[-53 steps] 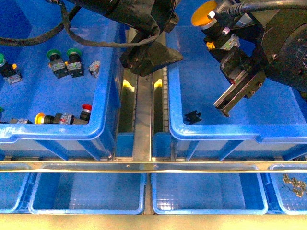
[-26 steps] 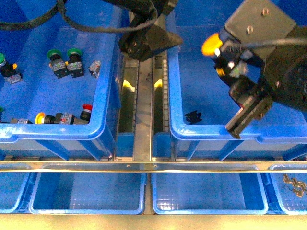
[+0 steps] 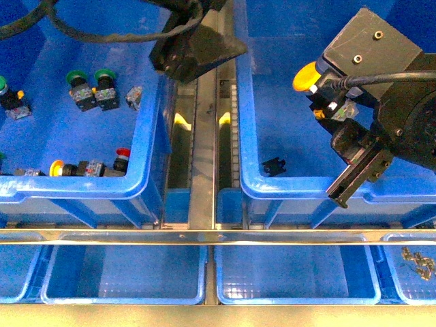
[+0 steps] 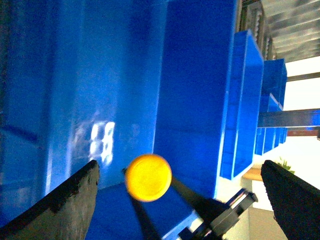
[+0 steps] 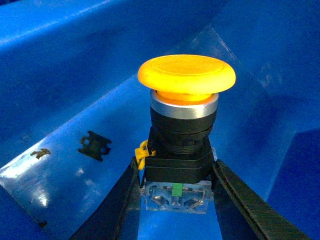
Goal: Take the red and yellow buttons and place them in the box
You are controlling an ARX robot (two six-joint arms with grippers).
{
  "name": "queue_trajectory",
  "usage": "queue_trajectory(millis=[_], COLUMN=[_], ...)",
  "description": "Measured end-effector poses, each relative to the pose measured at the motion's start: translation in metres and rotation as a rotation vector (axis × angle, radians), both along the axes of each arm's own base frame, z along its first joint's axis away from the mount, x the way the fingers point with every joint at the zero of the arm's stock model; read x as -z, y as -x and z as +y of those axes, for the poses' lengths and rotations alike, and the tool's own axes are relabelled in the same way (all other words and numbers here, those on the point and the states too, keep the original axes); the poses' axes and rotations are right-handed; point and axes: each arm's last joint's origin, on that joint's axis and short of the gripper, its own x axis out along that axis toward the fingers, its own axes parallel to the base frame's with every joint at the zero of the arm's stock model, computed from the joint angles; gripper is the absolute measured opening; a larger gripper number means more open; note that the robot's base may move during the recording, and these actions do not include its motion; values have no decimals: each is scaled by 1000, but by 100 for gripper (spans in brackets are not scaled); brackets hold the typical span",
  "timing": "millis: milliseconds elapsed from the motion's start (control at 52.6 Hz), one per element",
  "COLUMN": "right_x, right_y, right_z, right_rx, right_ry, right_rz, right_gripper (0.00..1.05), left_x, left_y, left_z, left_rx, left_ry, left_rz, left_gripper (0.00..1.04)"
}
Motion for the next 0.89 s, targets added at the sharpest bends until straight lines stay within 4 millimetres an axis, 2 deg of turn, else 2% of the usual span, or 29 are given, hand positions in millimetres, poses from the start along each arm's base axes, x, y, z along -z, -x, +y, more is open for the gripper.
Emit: queue_trajectory(millis=[266,380,570,798,893], right_x=[-5,-9,-28,-47,-59], right_y=[-2,-4,-7,-6,-3], right_z=[-8,-11,-21,-29,-33], right_rx=[16,21,52,80,96], right_ry=[4,2,-5,-12,-28], right_rz=[6,-2,-33,-56,-73], right_gripper=[34,34,33,33,33], left_x=[14,14,18,27,43], left_y=[35,49,93,127,143], left_z=[58,75,107,130,143], left_rx=[-106,-136,-159,-150,-429], left_ry=[-142,-201,-405,-527,-758], left_rz=[-21,-58,-200,-257,-549], left_gripper=[97,97,97,96,79])
